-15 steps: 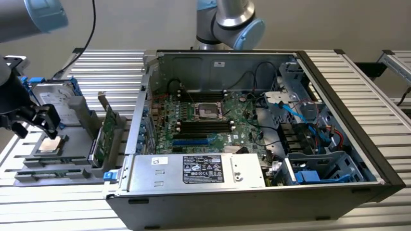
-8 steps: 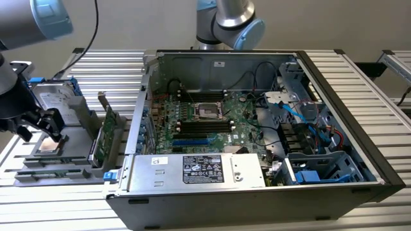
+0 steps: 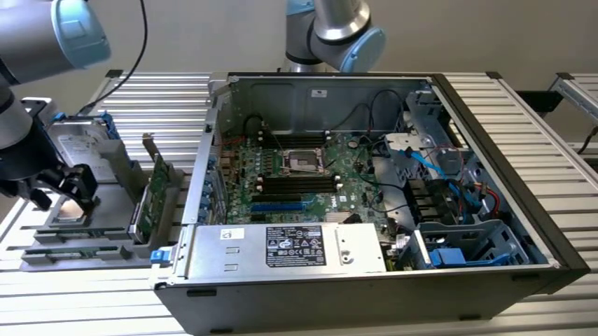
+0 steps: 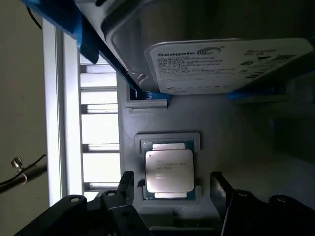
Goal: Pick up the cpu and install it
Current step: 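Pick up the cpu and move it towards the insertion slot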
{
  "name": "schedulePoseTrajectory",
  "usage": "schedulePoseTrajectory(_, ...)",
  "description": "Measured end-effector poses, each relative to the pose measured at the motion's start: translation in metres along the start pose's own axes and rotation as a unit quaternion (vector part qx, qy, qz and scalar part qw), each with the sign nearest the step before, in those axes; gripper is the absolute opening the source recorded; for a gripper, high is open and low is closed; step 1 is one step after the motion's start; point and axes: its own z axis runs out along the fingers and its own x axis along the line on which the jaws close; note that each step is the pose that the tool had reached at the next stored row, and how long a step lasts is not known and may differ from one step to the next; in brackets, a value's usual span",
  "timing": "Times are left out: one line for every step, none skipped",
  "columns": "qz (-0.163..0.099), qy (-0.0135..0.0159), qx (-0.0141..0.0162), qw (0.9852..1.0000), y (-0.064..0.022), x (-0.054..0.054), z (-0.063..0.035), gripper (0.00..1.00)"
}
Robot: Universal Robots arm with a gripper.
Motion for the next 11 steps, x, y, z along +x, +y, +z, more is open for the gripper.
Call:
schedulePoseTrajectory(0.0, 0.0, 0.0, 1.0, -0.0001, 0.0, 0.0019, 0.72)
schedulePoseTrajectory(0.0, 0.0, 0.0, 1.0, -0.0001, 0.0, 0.0037, 0.72)
schedulePoseTrajectory(0.0, 0.0, 0.0, 1.0, 0.0, 0.0, 0.0055, 0.72)
schedulePoseTrajectory(0.0, 0.0001, 0.0, 1.0, 0.0001, 0.0, 0.0073, 0.72)
schedulePoseTrajectory(0.0, 0.0, 0.0, 1.0, 0.0004, 0.0, 0.0092, 0.72)
schedulePoseTrajectory(0.0, 0.0, 0.0, 1.0, 0.0011, 0.0, 0.0111, 0.72)
schedulePoseTrajectory(0.0, 0.0, 0.0, 1.0, 0.0021, -0.001, 0.0128, 0.72)
schedulePoseTrajectory(0.0, 0.0001, 0.0001, 1.0, 0.0038, -0.001, 0.0136, 0.72)
schedulePoseTrajectory(0.0, 0.0, 0.0, 1.0, 0.0053, -0.001, 0.0143, 0.72)
schedulePoseTrajectory(0.0, 0.0, 0.0, 1.0, 0.0066, -0.001, 0.0148, 0.72)
schedulePoseTrajectory(0.0, -0.0001, -0.0001, 1.0, 0.007, 0.0, 0.0153, 0.72)
